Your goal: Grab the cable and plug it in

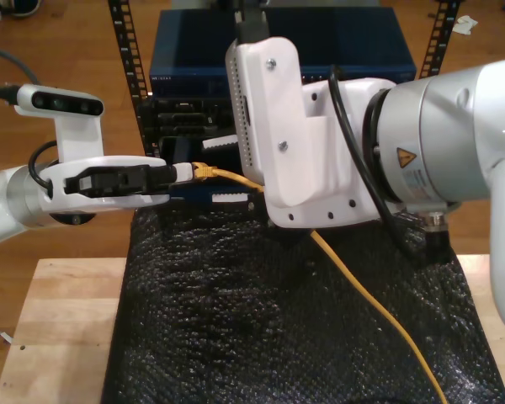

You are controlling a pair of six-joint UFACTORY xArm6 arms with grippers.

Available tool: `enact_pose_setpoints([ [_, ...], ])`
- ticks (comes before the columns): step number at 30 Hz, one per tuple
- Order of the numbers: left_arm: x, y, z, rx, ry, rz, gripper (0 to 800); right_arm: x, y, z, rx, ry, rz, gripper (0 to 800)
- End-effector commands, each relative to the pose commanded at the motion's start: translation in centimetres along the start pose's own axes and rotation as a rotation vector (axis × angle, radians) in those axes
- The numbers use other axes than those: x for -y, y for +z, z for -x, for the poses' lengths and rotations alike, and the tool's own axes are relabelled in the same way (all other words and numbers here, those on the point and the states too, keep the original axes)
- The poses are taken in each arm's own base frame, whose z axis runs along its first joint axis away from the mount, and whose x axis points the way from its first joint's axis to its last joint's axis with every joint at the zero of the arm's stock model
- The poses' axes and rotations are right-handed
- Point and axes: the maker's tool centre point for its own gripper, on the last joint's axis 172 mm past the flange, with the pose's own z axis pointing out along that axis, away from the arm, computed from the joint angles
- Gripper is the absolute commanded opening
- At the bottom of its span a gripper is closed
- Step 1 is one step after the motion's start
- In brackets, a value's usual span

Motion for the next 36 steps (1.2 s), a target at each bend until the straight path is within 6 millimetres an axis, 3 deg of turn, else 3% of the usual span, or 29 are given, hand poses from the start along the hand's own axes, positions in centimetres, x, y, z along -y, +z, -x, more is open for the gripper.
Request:
enact_pose_setpoints([
  [29,-0.9,0.1,0.2,-0.003,-0.006,0.043,21,0.0,-0.5,-1.4,-0.028,-0.011,0.006,383],
  [36,-0.8,0.2,0.2,-0.001,-0.006,0.045,22,-0.1,-0.6,-1.7,-0.047,0.017,0.008,328],
])
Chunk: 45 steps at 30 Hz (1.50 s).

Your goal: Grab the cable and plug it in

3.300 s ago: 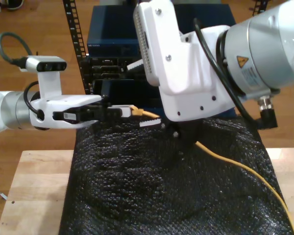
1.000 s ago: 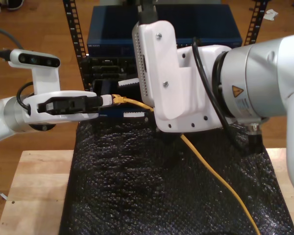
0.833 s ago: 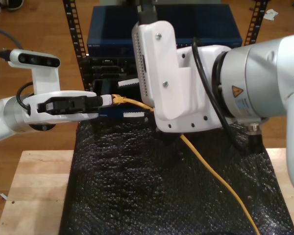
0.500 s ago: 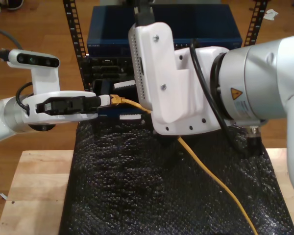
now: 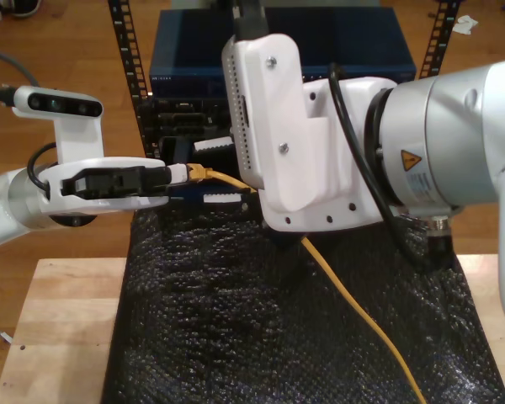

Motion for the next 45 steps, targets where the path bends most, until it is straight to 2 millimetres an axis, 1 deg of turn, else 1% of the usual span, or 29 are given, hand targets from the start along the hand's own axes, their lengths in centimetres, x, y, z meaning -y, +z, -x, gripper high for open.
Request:
enact_pose_setpoints([
  [8,0.02,0.04,0.02,0.001,-0.001,0.001,22,0.05,0.08,-0.16,-0.006,0.005,-0.001,326],
  [11,-0.03,0.06,0.02,0.001,-0.001,0.003,22,0.12,0.12,-0.11,-0.006,0.006,-0.002,304],
  [17,-0.11,0.08,0.03,0.001,-0.001,0.006,22,-0.50,0.04,-0.01,-0.003,0.006,0.023,288],
  [23,-0.11,0.08,0.03,0.001,-0.001,0.006,22,-0.24,0.34,0.22,0.000,0.011,0.017,283],
  [30,-0.16,0.09,0.01,0.003,0.000,0.007,22,-0.24,0.34,0.22,0.000,0.011,0.017,249],
  [45,-0.33,0.09,0.03,0.001,-0.002,0.012,22,-0.04,0.44,0.08,-0.003,0.009,0.012,225],
])
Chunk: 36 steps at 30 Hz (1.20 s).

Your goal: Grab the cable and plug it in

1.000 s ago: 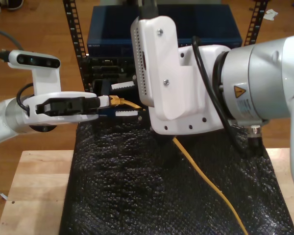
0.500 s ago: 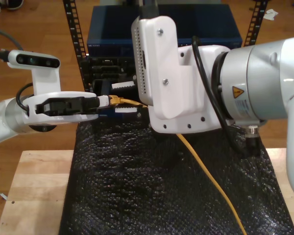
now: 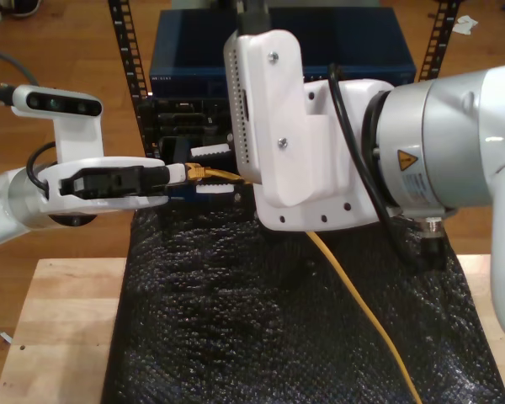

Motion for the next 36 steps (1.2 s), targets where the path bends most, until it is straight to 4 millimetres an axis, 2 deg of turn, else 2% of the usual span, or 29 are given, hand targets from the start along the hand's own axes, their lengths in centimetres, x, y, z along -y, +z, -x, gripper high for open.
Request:
enact_pose_setpoints([
  [18,0.01,0.05,-0.01,0.002,0.000,0.001,22,0.41,0.18,-0.15,-0.004,-0.003,-0.008,145],
  [19,0.01,0.05,-0.01,0.002,0.000,0.001,22,0.41,0.18,-0.15,-0.004,-0.003,-0.008,134],
  [21,0.01,0.05,-0.01,0.002,0.000,0.001,22,0.41,0.18,-0.15,-0.004,-0.003,-0.008,54],
  [27,0.01,0.05,-0.01,0.002,0.000,0.001,23,0.44,0.24,-0.12,-0.003,-0.002,-0.009,29],
  [29,0.01,0.05,-0.01,0.002,-0.001,0.001,41,0.44,0.24,-0.12,-0.003,-0.002,-0.009,14],
  [32,-0.22,0.06,0.03,0.001,-0.005,0.012,183,0.44,0.24,-0.12,-0.003,-0.002,-0.009,1],
  [36,-0.22,-0.26,0.00,-0.008,-0.013,0.027,270,0.37,0.19,-0.16,-0.004,0.006,-0.008,0],
])
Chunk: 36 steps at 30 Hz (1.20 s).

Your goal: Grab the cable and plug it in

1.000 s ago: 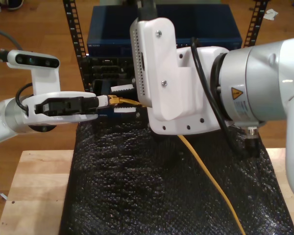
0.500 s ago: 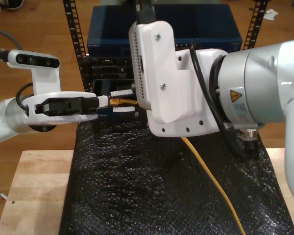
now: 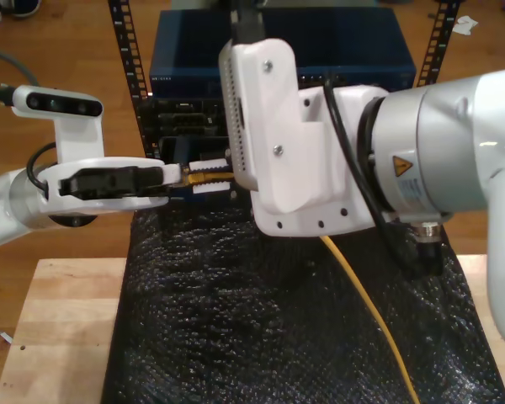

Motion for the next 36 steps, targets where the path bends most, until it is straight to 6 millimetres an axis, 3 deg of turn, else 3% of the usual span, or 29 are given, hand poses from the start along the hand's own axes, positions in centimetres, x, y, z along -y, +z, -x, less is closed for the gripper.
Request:
enact_pose_setpoints([
  [9,-0.1,0.0,-0.1,0.004,0.003,0.001,480,0.0,0.0,0.0,0.000,0.032,0.002,0],
  [20,0.0,0.0,-0.1,0.003,0.004,-0.002,636,-0.8,-0.1,0.2,0.008,0.086,0.011,0],
  [25,0.2,-0.1,-0.1,0.001,0.006,-0.010,692,-1.4,0.5,1.8,0.038,0.108,0.009,0],
  [31,0.3,-0.1,-0.2,0.001,0.014,-0.019,761,-2.4,0.2,5.2,0.096,0.157,0.026,0],
  [36,2.2,-0.7,-0.4,-0.003,0.015,-0.094,792,-2.2,-0.6,8.1,0.145,0.208,0.014,0],
])
